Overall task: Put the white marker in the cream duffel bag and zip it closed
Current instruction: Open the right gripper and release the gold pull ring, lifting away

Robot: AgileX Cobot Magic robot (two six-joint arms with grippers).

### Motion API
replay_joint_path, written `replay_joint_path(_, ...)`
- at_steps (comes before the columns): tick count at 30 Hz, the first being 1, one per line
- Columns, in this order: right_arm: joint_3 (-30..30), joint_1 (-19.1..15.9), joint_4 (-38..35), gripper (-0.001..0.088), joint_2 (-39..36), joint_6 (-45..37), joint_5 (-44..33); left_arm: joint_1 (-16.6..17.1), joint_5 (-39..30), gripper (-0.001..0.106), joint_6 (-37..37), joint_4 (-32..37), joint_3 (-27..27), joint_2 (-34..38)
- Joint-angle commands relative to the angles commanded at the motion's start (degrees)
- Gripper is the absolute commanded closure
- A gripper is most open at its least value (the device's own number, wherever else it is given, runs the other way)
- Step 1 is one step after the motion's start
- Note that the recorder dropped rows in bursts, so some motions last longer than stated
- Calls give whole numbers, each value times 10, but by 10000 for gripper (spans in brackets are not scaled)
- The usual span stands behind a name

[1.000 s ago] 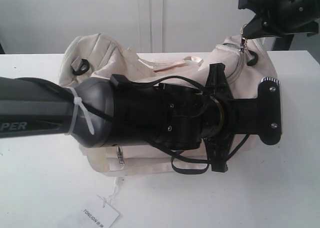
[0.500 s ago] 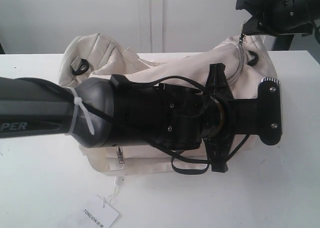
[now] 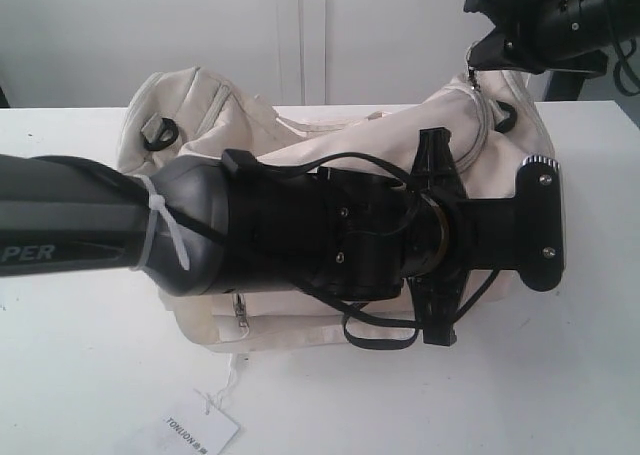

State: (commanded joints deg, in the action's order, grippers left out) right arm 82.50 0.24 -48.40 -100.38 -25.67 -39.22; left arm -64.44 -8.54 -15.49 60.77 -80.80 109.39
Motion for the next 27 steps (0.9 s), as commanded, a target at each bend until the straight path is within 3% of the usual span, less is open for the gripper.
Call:
replay_joint_path(6,0,0,0,868,0,-3,-23,0,0,1053,0,0,0,0)
replay_joint_path(27,0,0,-38,868,0,-166,-119,0,0,1053,0,0,0,0)
